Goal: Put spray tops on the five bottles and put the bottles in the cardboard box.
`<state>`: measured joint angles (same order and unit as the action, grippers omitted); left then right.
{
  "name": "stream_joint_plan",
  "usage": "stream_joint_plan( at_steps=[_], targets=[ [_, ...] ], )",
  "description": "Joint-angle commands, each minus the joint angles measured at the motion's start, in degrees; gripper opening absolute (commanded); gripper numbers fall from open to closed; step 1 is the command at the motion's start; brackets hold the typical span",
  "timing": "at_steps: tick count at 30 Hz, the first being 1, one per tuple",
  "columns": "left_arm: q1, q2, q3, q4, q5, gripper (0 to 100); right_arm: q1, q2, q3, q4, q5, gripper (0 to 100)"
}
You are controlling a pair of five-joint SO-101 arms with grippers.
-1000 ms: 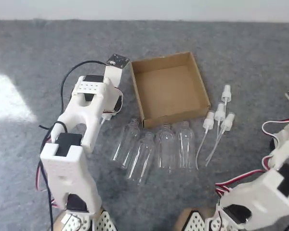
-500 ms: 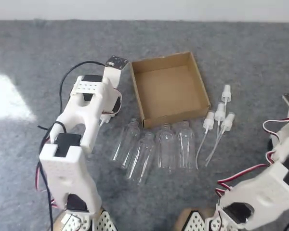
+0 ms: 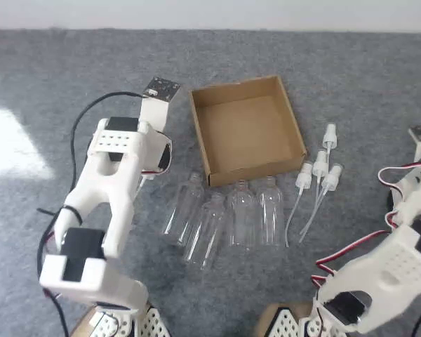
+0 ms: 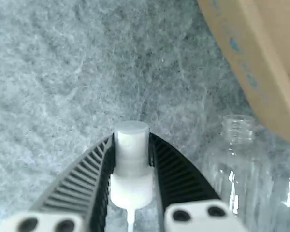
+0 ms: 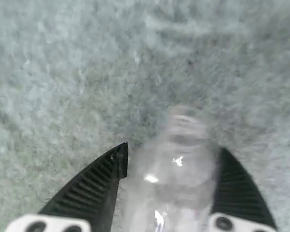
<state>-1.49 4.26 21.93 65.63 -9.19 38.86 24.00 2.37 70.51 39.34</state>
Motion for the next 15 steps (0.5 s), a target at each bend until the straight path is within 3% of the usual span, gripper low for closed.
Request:
stream_joint_plan(
  at_steps=[1,8,15],
  targets=[
    [-0.18,-5.8,0.22,0.0,0.44,1,-0.31,-0.4,-2.99,0.13,-0.79,15.5],
    [-0.26,-10.2,0.66,0.26,0.97,1,0.04,-1.01,-8.62,1.63,-1.32,0.1],
    [-0.18,-27.34,0.22,3.87,3.87,1,-11.47,-14.02,-17.23,12.0,-8.44,0.6]
  ],
)
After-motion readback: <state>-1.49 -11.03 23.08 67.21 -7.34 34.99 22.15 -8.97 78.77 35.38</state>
